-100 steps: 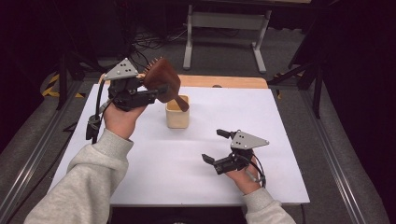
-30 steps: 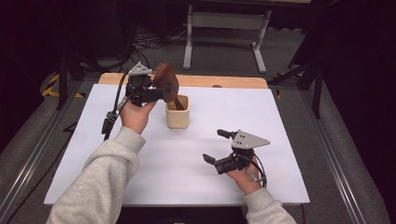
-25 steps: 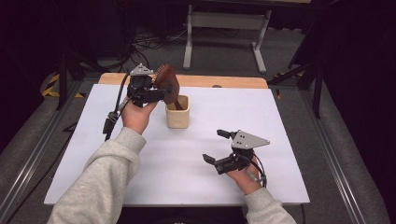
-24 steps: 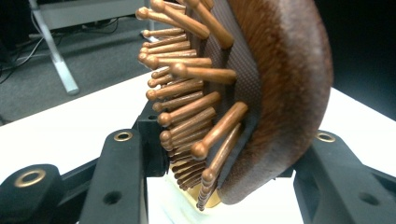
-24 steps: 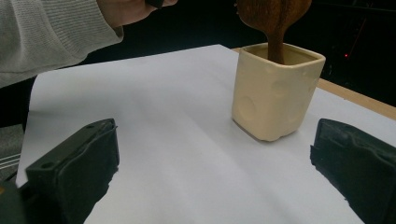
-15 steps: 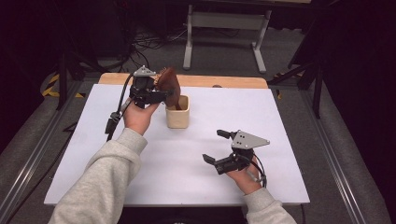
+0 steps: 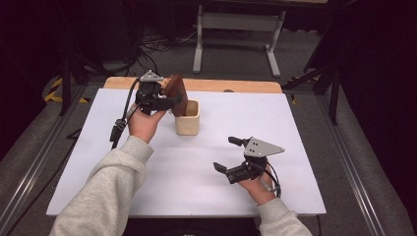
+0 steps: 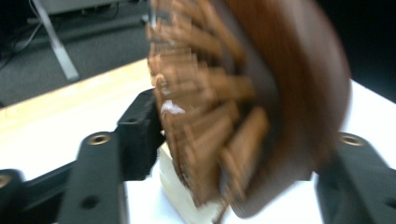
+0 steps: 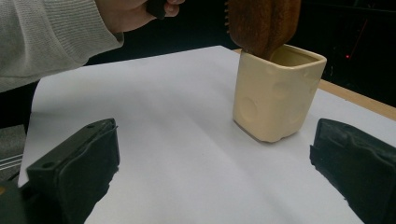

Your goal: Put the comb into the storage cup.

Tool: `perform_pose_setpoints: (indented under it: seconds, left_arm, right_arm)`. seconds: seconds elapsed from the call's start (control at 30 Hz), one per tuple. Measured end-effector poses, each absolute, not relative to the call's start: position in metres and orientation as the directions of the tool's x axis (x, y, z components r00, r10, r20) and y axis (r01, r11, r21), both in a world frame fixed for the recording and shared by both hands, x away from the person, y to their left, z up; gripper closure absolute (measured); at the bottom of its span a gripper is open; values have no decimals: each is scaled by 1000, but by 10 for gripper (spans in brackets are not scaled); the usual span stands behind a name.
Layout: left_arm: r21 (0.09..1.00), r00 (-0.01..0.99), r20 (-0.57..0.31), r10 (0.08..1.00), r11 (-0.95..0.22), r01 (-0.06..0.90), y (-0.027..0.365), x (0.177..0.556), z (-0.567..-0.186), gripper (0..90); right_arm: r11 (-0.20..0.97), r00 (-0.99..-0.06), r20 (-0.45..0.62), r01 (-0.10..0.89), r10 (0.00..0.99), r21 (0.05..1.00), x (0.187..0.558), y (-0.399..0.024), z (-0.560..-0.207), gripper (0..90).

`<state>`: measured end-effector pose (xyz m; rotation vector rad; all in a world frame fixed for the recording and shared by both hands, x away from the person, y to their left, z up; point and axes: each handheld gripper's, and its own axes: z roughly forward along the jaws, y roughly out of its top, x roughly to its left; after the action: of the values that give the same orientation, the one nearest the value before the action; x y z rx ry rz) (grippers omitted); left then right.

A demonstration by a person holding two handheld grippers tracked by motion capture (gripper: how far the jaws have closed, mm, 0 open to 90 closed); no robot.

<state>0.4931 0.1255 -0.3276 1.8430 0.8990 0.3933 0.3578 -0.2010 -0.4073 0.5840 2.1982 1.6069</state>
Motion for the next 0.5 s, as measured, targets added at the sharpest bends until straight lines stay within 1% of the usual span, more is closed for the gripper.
perform_pose_setpoints:
  seconds: [0.03,0.07,0.1,0.2,0.23,0.27,0.33,0.43,0.5]
  left_arm:
    - [888,670,-126,732,-217,404,125,493,-328,281]
    - [898,667,-109,737,-215,384,127,492,-326,281]
    - [904,658,-71,749,-230,360,129,490,-324,158]
    - [914,650,-49,758,-228,335,134,488,-320,77]
    - [921,647,-48,761,-217,323,137,486,-319,77]
    - [924,640,-39,767,-216,316,139,484,-317,25]
    - [936,641,-6,767,-222,274,145,475,-312,5]
    - [939,649,13,761,-232,252,150,468,-310,4]
    - [946,663,36,748,-238,218,158,457,-308,3]
  right_arm:
    - [270,-852,-41,119,522,956,358,-201,-407,19]
    - [269,-852,-40,121,522,956,358,-201,-407,19]
    - [268,-851,-40,120,524,956,358,-202,-407,19]
    - [266,-850,-40,119,526,957,358,-202,-407,19]
    - [265,-849,-40,119,526,957,358,-202,-407,19]
    - [264,-849,-39,119,527,957,358,-202,-406,19]
    - [263,-847,-43,116,531,958,358,-204,-405,19]
    - [267,-845,-53,108,533,958,358,-206,-402,18]
    - [266,-843,-58,103,535,958,357,-208,-400,19]
